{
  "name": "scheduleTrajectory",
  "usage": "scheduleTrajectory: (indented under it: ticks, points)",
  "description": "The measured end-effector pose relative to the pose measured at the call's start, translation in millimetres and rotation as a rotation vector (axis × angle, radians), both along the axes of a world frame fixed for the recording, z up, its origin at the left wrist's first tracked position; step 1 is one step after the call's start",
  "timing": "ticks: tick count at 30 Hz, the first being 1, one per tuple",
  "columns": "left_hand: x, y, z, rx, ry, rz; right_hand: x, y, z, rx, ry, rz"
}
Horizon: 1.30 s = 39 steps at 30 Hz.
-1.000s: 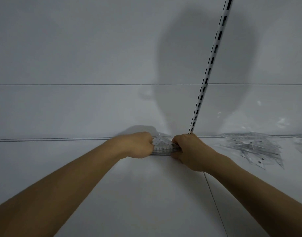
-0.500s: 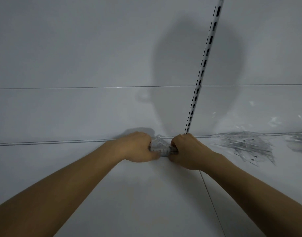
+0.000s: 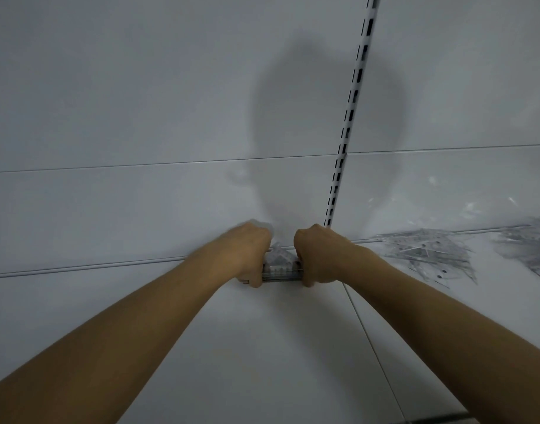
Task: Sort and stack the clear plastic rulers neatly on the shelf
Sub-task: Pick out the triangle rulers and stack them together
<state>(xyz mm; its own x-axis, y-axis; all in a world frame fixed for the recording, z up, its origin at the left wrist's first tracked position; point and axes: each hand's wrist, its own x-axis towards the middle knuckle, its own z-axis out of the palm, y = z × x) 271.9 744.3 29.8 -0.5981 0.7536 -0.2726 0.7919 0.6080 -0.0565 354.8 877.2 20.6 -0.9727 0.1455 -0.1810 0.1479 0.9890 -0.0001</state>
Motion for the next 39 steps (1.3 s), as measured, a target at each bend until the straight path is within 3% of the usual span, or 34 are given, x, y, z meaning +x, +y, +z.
scheduleTrajectory:
  ticks: [13,21,39]
  points:
    - [2.7,3.8,-2.5,-0.112,0.038,0.099,-9.4,2.7,0.8,0.033,-0.056,-0.033]
    - [-3.1,0.3,-1.8,-0.068,-0.16,0.214,-15.1,-1.5,1.9,0.025,-0.093,-0.07]
    - [1.3,8.2,4.7,-0.148,-0.138,0.148,-17.8,-3.3,5.9,0.012,-0.175,-0.07]
